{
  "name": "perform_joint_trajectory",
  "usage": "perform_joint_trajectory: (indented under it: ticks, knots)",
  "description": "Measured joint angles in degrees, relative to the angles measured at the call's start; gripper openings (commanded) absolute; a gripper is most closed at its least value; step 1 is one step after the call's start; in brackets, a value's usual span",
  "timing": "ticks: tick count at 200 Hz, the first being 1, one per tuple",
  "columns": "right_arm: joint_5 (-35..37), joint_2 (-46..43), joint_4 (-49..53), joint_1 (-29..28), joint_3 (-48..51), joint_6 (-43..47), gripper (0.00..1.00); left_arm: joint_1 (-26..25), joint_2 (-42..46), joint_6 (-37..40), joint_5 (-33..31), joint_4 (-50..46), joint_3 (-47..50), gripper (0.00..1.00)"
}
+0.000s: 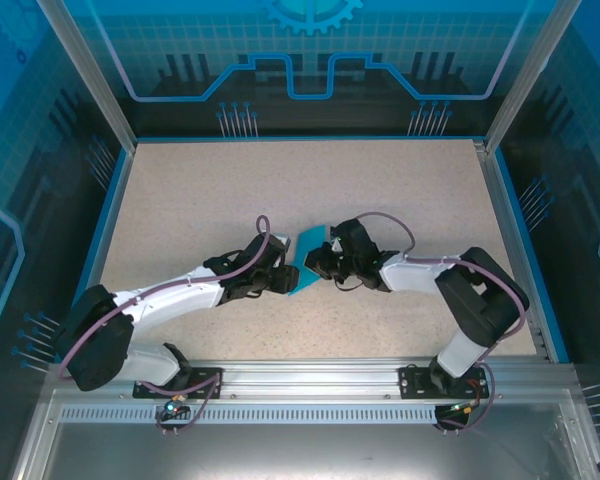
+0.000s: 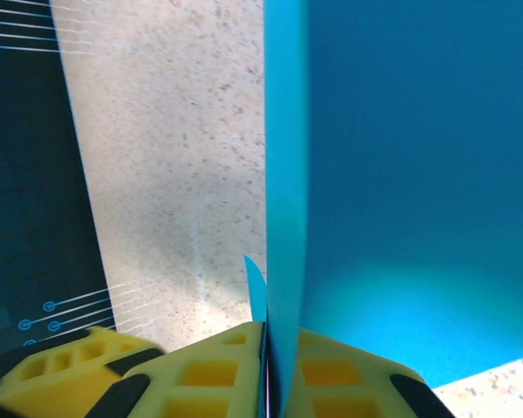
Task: Fold a paper plane with a square sheet of paper (pick it up from the middle)
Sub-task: Fourth fold the wing at the center of the table.
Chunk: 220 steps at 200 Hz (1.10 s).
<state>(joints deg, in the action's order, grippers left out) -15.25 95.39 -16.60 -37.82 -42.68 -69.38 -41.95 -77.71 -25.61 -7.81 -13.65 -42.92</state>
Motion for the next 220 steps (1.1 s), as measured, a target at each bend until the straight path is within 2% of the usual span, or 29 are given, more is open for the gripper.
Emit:
perform_joint_trajectory:
  ticks: [54, 93, 134, 220]
  knots:
    - [-0.11, 2.01, 1.44, 0.37, -0.2, 1.97, 0.31, 0.57, 0.52, -0.24, -0.37, -0.72, 0.0, 0.49]
    - [-0.24, 1.53, 5.27, 2.03, -0.5, 5.46, 0.37, 0.7, 0.52, -1.11, -0.33, -0.83, 0.0, 0.49]
    - [-3.54, 1.38, 6.19, 4.44, -1.22, 9.64, 0.39, 1.27, 0.22, -1.55, 0.74, -0.83, 0.0, 0.47]
    - [-7.78, 2.23, 6.8, 4.5, -2.34, 14.43, 0.4, 2.43, -1.92, -4.55, 4.42, -0.42, -0.04, 0.47]
